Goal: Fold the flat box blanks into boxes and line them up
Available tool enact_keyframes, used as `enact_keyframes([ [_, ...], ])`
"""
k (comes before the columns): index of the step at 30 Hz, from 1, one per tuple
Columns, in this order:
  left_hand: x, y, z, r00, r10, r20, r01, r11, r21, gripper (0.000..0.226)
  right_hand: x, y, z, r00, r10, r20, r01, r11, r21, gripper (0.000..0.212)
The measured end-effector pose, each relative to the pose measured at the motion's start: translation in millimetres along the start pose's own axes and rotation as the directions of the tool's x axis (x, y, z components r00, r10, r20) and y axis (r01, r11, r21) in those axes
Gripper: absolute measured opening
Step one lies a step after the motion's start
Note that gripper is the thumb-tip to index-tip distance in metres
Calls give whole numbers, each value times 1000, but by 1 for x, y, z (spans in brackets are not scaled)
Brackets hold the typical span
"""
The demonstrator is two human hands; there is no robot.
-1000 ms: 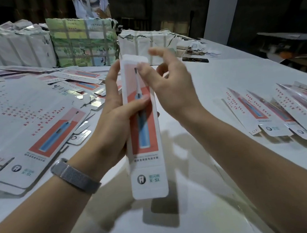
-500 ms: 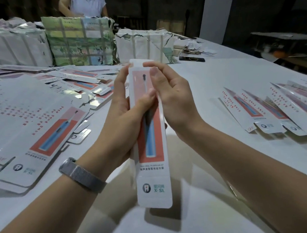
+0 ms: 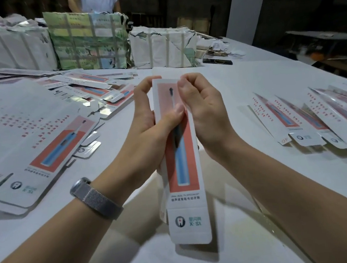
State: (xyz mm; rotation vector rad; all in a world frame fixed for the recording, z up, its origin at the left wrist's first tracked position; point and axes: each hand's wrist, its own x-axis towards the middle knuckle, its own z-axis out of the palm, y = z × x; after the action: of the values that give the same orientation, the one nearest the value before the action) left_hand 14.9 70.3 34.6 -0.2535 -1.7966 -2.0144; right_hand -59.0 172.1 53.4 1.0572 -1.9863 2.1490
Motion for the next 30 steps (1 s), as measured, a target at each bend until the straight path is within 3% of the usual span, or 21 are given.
enact_keyframes([
  [8, -1, -1, 2, 999, -51, 3, 50, 997, 54, 44, 0, 2, -1, 1000, 9, -1, -8, 982, 187, 3],
  [12, -3, -3, 3, 991, -132, 8, 132, 991, 22, 68, 2, 4, -6, 999, -33, -35, 38, 988, 152, 33],
  [16, -4, -3, 1, 987, -161, 12, 160, 987, 17, 75, 3, 2, -6, 999, 44, -13, -40, 980, 195, 11],
  [26, -5, -4, 2, 986, -167, 20, 163, 978, 128, 73, 7, -1, -13, 983, 154, 99, -168, 974, 154, 23],
  [30, -4, -5, 1, 988, -151, 42, 146, 984, 102, 72, 8, 0, -12, 986, 158, 53, -164, 976, 142, 22],
])
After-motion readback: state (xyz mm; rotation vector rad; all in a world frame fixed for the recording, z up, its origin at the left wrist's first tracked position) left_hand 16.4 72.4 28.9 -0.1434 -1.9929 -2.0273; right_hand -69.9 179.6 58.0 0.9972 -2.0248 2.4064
